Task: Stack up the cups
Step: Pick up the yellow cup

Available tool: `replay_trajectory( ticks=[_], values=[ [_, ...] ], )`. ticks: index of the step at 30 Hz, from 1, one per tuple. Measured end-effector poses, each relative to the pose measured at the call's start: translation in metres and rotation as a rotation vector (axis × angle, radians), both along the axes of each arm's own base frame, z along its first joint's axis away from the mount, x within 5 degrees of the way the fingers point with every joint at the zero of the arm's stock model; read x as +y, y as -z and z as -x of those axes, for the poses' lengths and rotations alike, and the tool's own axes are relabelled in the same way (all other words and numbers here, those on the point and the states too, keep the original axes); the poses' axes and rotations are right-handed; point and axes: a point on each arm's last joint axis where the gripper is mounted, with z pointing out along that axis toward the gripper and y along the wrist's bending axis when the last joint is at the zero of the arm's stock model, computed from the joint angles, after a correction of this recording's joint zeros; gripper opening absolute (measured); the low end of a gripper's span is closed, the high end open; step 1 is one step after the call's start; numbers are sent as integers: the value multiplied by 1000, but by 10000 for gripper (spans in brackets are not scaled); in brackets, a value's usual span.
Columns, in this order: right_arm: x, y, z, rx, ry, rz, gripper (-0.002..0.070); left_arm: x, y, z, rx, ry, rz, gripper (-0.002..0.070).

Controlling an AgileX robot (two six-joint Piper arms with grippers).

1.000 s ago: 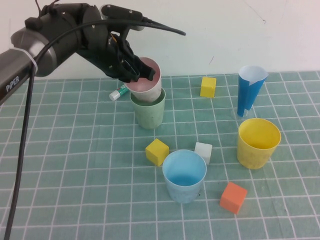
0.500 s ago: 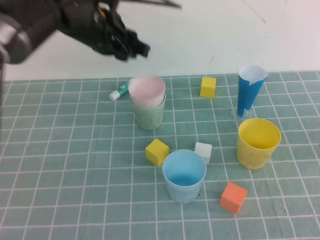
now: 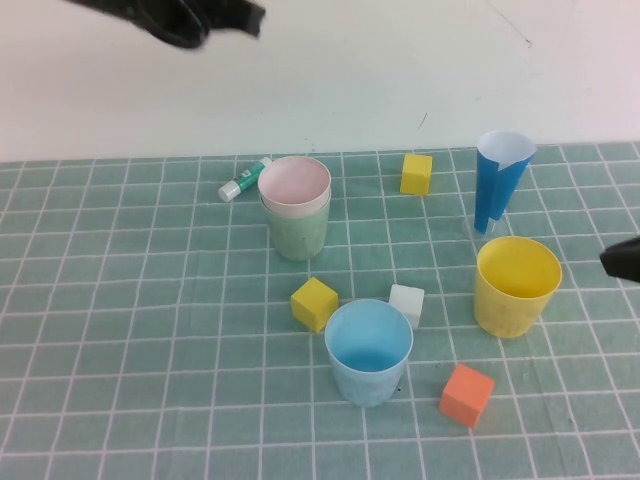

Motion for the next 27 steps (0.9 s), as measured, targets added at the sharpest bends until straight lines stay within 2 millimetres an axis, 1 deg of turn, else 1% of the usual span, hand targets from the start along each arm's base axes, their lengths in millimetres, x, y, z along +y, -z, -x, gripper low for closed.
replay_trajectory(
  ticks=[3,4,5,7,9,10,11,13,14,16,19,22,24,25,27],
  values=[
    [2,-2,-18,24,-29,-13,31,11,-32,27,-99,-9,7,12],
    [3,-2,-24,34,-40,-18,60,16,-44,38,-136,-14,7,8],
    [4,-6,-32,37,-57,-24,99,20,-51,48,-159,-18,5,6],
    [6,-6,-46,56,-82,-34,201,30,-65,73,-207,-26,8,4],
    [7,-7,-58,71,-108,-43,304,38,-71,95,-229,-27,14,4],
    [8,-5,-63,87,-121,-48,357,44,-73,111,-242,-30,12,4],
    [8,-2,-69,102,-133,-48,400,48,-73,121,-252,-31,9,3],
    [10,5,-77,127,-159,-28,445,57,-70,147,-267,-30,11,2],
    [11,10,-81,137,-170,-11,456,61,-67,158,-276,-32,12,2],
    [14,20,-87,164,-193,16,468,69,-61,180,-295,-37,7,2],
    [19,35,-95,194,-210,40,473,78,-50,206,-308,-37,11,2],
    [24,50,-100,214,-209,52,468,86,-36,226,-348,-45,10,2],
    [28,56,-102,223,-218,57,431,91,-24,236,-367,-52,-4,2],
    [30,58,-103,227,-223,58,391,94,-17,241,-371,-57,-21,2],
    [33,57,-104,220,-227,60,279,99,-5,248,-376,-68,-57,2]
  ],
)
